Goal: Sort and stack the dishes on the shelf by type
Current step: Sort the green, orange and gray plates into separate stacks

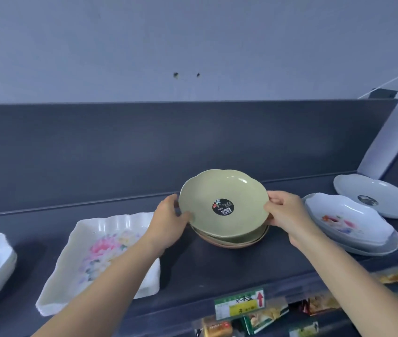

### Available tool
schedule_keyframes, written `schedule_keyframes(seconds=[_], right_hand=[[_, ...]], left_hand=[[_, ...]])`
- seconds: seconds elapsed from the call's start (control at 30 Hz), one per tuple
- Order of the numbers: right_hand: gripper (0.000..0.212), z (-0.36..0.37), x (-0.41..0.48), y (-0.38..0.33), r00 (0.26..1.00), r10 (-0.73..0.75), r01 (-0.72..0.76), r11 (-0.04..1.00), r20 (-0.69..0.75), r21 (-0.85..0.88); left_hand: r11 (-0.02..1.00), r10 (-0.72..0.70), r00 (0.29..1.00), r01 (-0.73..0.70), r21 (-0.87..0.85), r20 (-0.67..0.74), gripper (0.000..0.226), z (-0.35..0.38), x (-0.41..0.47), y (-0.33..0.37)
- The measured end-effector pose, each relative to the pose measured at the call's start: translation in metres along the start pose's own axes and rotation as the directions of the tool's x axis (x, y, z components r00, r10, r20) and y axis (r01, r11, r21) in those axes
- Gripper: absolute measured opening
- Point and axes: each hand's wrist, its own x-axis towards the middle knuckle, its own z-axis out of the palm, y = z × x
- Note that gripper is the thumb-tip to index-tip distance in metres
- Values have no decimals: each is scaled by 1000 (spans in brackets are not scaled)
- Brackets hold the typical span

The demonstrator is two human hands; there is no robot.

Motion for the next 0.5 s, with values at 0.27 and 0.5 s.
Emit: schedule_keyframes(seconds=[0.27,0.5], right_hand=[[26,-7,18,21,998,-41,50,960,39,-275],[29,1,18,29,997,28,2,931,77,-366]], left_hand=[[966,-4,999,14,257,-38,23,22,27,-12],[889,-213,975,167,427,61,16,29,36,-16]])
